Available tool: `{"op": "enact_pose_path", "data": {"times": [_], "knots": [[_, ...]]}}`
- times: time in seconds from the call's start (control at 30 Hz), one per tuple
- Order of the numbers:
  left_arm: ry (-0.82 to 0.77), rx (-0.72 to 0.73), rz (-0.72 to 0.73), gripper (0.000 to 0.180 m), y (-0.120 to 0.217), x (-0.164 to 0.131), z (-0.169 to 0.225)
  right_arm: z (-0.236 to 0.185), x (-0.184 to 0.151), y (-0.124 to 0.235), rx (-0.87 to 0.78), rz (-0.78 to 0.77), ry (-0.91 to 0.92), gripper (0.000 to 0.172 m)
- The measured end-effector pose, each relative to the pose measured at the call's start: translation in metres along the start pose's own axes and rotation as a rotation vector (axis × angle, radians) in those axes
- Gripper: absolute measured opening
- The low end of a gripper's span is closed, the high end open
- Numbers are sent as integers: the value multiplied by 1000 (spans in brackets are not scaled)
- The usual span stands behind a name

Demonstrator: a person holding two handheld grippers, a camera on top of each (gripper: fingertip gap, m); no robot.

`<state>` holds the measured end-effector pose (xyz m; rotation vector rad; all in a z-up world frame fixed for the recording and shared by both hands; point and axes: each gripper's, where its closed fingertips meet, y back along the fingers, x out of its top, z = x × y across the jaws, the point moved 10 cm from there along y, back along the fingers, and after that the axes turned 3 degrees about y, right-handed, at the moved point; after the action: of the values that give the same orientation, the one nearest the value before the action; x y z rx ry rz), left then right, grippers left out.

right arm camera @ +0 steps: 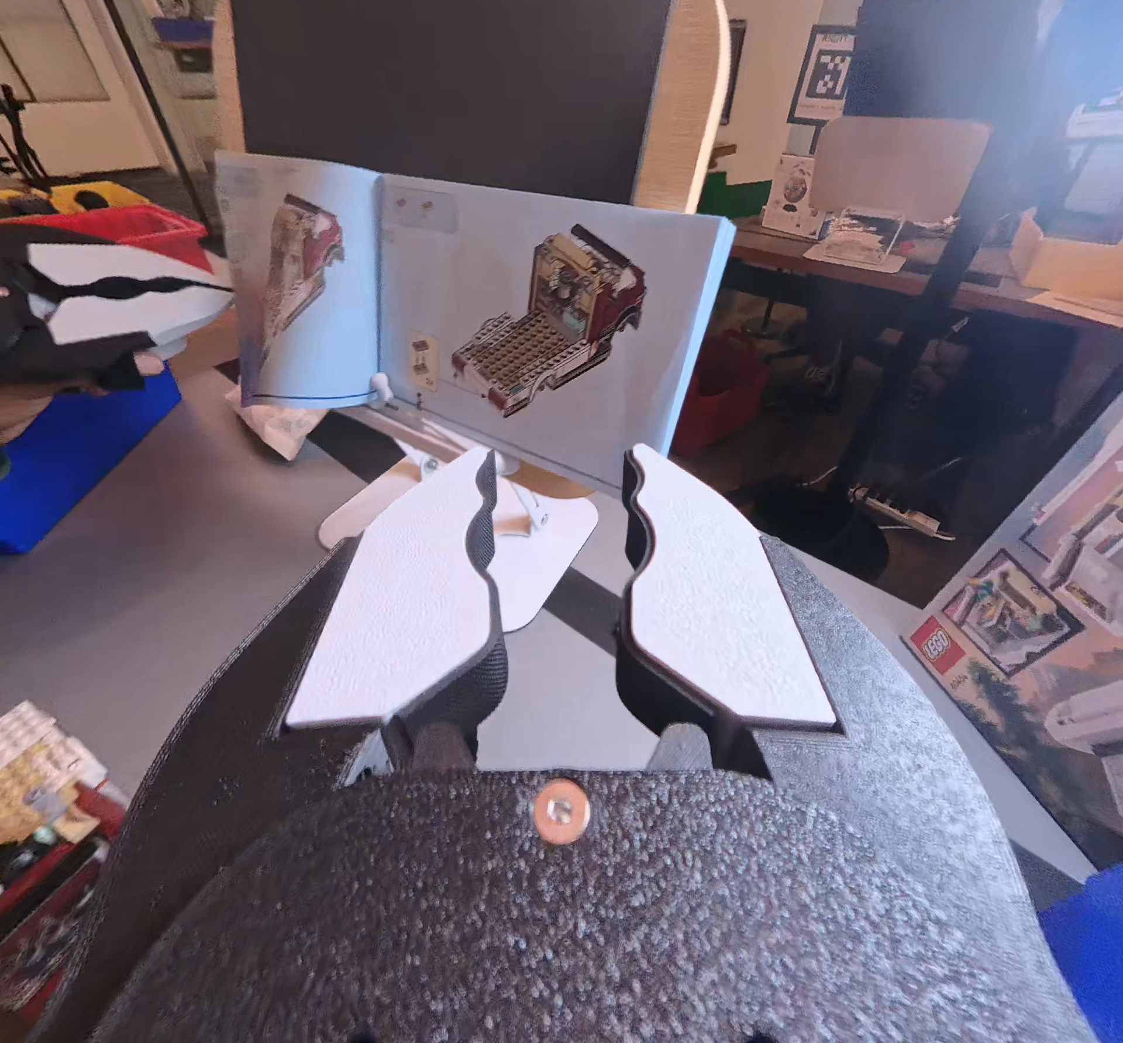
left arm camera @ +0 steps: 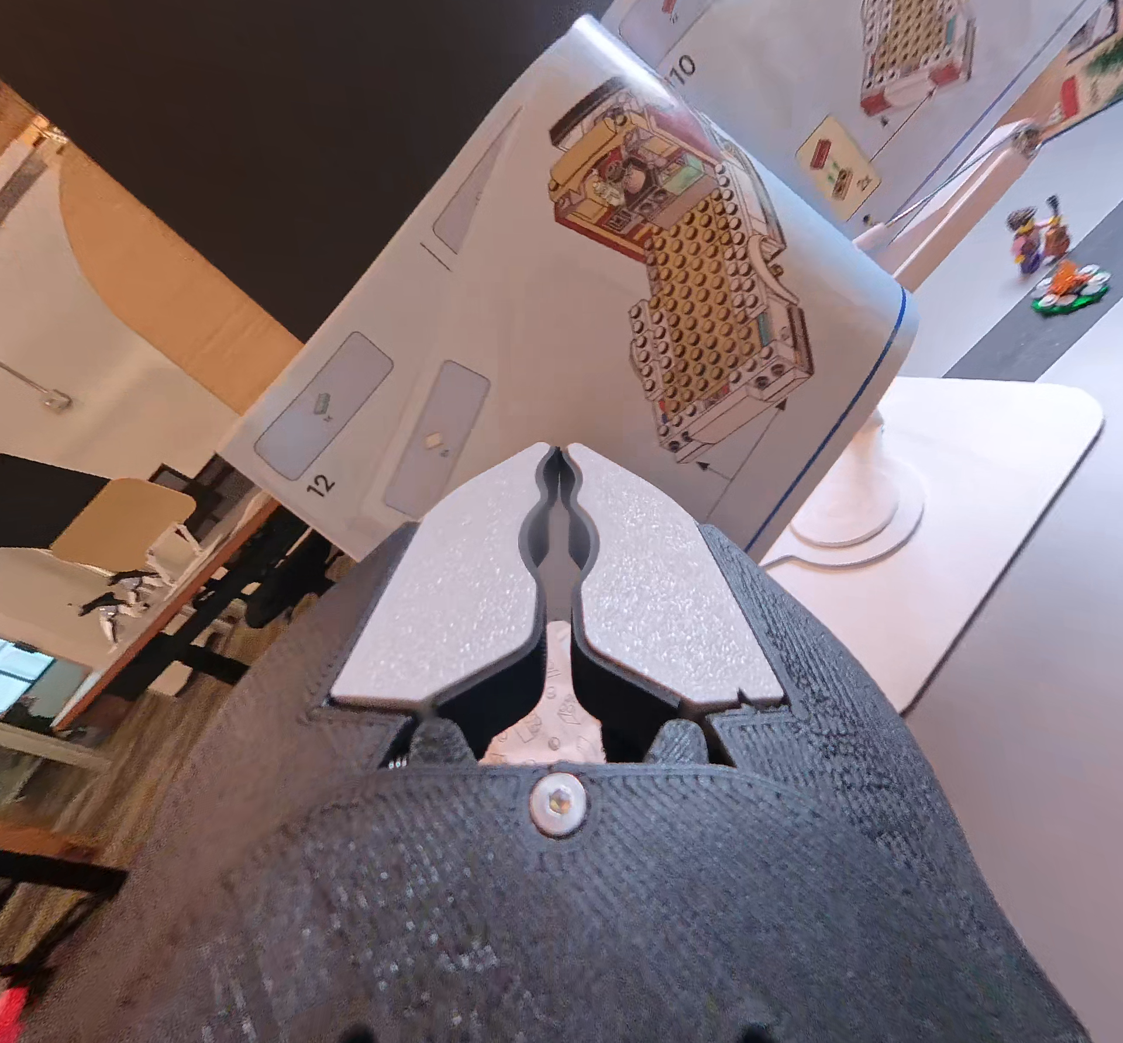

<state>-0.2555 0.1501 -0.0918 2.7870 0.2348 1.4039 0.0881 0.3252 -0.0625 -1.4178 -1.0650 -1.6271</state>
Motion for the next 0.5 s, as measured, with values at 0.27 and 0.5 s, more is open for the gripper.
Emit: {"op": "enact_pose_path", "data": {"times": [0.27, 0.5], "knots": [[142, -27, 72, 0, 29, 3, 4, -69, -29, 10, 120, -118, 159, 30], [238, -92, 121, 0, 43, 13, 19, -119, -16, -70, 129, -97, 268, 13]]}}
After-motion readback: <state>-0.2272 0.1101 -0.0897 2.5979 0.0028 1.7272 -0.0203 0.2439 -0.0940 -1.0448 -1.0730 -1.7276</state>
